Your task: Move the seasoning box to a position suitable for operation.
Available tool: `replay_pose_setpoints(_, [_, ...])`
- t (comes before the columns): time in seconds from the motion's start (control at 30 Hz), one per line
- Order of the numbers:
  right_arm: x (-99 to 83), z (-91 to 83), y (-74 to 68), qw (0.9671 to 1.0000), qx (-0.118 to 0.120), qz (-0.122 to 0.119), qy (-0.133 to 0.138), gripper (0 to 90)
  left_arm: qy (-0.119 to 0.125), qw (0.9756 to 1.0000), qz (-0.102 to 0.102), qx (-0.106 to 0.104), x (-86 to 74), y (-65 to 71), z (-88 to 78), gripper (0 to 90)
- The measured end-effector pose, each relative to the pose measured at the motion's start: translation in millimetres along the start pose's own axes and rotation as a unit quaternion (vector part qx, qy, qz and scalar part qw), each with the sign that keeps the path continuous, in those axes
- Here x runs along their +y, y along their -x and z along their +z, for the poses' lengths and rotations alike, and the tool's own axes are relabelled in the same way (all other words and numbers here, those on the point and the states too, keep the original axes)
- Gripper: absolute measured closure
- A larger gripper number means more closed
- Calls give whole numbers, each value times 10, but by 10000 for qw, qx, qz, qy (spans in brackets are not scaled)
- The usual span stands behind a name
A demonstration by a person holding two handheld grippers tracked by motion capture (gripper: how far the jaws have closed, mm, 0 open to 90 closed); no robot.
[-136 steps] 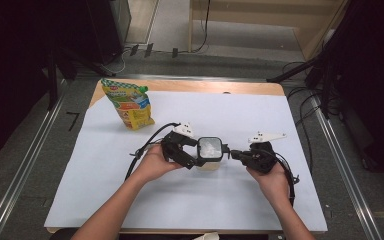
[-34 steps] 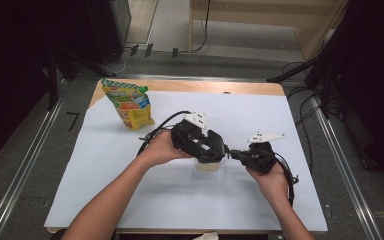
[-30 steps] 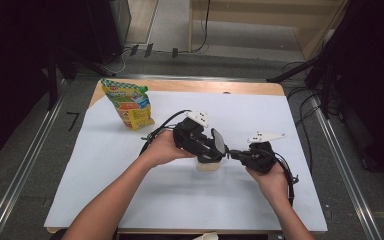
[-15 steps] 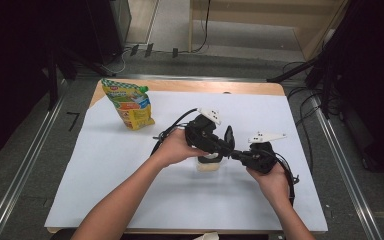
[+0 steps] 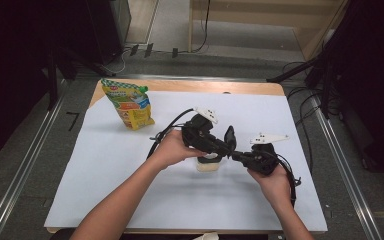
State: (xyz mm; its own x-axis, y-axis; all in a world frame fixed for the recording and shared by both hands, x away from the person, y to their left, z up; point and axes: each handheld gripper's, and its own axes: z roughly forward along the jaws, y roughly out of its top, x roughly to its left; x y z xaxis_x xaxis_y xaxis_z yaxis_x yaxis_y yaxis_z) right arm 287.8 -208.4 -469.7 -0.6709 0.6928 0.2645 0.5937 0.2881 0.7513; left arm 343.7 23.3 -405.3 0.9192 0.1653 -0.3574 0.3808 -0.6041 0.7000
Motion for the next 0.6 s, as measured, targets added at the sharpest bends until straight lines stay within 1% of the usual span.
replay_pose_setpoints(0.03, [-12,-23,-13,10000,29,10,11,892,7,10000,-19,65,-28,6,-66,690])
replay_pose_setpoints(0.07, [-23,-44,-32,10000,48,11,-7,887,16,9999,-2,119,-40,8,-90,685])
replay_pose_setpoints(0.1, [-23,-44,-32,10000,48,11,-7,887,16,9999,-2,119,-40,8,-90,683])
replay_pose_setpoints(0.13, [-47,-83,-81,9999,105,27,-6,870,62,9997,-18,241,-84,8,-166,674])
replay_pose_setpoints(0.17, [-59,-102,-114,9999,137,4,-8,863,74,9995,-29,291,-101,7,-197,671])
replay_pose_setpoints(0.23, [-77,-131,-180,9998,185,-67,-16,842,163,9993,-75,330,-160,-1,-279,666])
replay_pose_setpoints(0.27, [-84,-143,-217,9997,224,-69,-24,827,196,9993,-62,326,-186,-6,-314,668])
replay_pose_setpoints(0.3, [-84,-143,-217,9997,224,-69,-24,827,196,9993,-62,326,-186,-6,-314,672])
replay_pose_setpoints(0.33, [-90,-156,-291,9995,279,-120,-9,796,204,9988,-54,444,-233,-9,-381,676])
replay_pose_setpoints(0.37, [-92,-159,-327,9994,308,-134,-2,780,182,9986,-86,497,-256,-13,-413,674])
replay_pose_setpoints(0.43, [-108,-159,-386,9992,388,-122,26,756,196,9984,-110,514,-273,-14,-435,664])
replay_pose_setpoints(0.47, [-130,-156,-429,9989,452,-88,47,727,251,9980,-114,563,-327,-19,-496,657])
replay_pose_setpoints(0.53, [-170,-144,-503,9984,564,-41,58,681,162,9975,-245,648,-366,-52,-550,615])
replay_pose_setpoints(0.6, [-197,-118,-565,9979,650,-73,30,664,172,9975,-282,626,-405,-75,-609,601])
